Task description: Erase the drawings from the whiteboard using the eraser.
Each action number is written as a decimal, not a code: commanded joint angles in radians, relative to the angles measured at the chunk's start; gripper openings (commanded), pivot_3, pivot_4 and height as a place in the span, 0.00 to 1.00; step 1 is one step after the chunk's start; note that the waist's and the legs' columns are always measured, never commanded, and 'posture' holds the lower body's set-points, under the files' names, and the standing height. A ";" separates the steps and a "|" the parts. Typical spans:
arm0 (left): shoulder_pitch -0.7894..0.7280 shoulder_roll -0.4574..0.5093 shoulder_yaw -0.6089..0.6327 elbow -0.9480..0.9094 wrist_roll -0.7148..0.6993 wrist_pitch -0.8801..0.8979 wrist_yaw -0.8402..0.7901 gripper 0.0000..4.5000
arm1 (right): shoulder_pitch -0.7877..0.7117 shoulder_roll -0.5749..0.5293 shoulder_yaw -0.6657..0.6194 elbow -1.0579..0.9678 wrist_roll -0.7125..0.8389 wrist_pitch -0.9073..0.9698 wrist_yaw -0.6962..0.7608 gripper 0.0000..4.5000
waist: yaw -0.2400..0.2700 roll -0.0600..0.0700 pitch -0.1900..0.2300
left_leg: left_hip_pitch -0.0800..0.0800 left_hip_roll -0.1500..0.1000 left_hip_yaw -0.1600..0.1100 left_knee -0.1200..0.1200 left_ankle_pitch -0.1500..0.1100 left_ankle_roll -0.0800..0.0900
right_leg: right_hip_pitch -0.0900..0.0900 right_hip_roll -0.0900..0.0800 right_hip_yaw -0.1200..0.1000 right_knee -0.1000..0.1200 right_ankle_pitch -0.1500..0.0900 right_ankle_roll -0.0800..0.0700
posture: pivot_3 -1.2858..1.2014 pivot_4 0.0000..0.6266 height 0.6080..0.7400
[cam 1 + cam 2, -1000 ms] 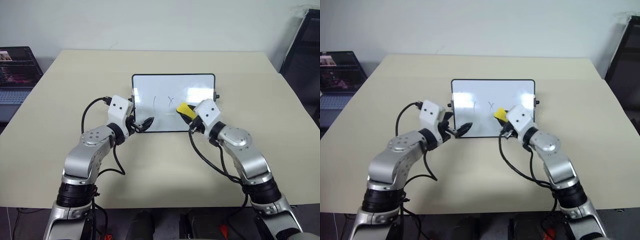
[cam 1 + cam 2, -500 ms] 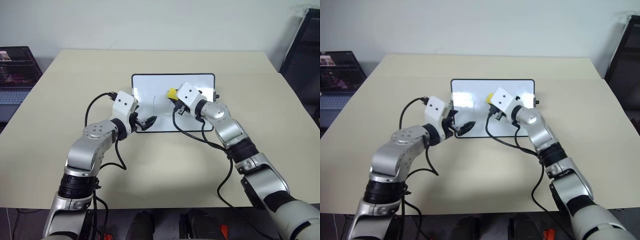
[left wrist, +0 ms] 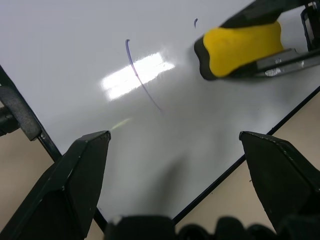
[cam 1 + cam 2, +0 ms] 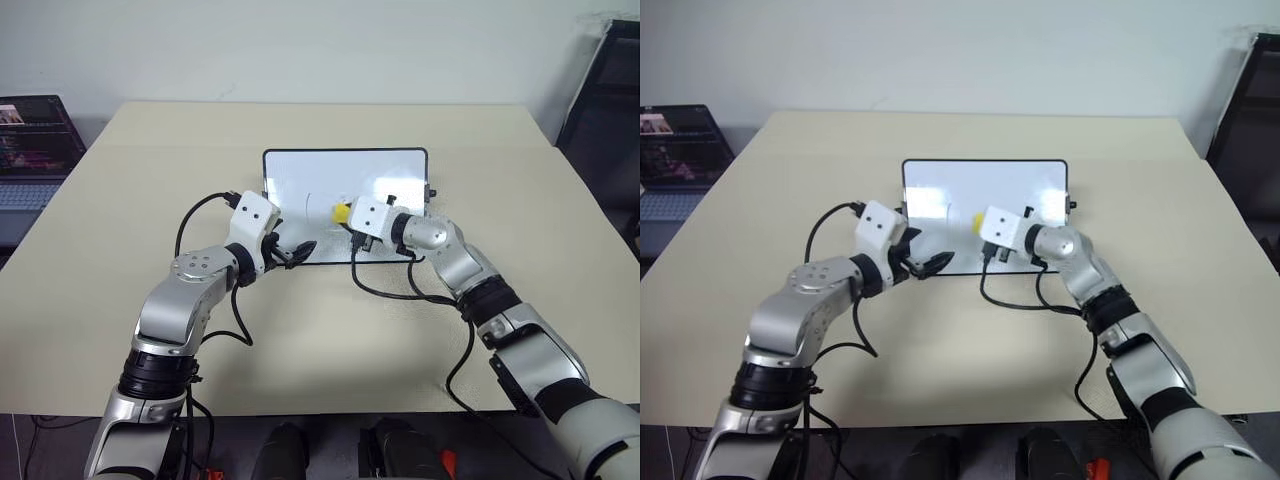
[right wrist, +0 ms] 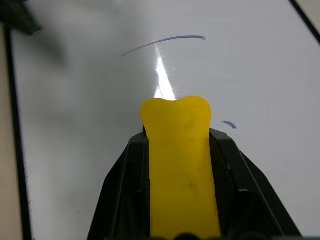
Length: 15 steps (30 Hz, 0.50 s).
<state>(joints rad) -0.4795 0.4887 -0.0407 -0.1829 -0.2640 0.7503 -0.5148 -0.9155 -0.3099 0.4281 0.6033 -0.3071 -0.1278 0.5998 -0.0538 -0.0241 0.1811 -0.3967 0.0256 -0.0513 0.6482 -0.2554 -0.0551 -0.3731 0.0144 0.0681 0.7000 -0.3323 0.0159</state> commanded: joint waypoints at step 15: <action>0.021 -0.014 -0.015 -0.055 -0.001 -0.017 -0.001 1.00 | -0.057 -0.023 -0.009 0.066 -0.069 0.027 -0.031 0.26 | 0.000 0.000 0.000 | 0.001 -0.001 -0.001 0.002 0.001 0.000 | -0.001 0.000 0.000 0.007 0.001 -0.001 | 0.52 0.24 1.00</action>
<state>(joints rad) -0.4534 0.4757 -0.0624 -0.1934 -0.2638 0.7371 -0.5144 -1.0031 -0.3156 0.3954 0.6835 -0.3744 -0.1237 0.4917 -0.0541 -0.0242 0.1812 -0.3957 0.0250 -0.0525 0.6504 -0.2541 -0.0546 -0.3736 0.0145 0.0676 0.7068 -0.3317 0.0150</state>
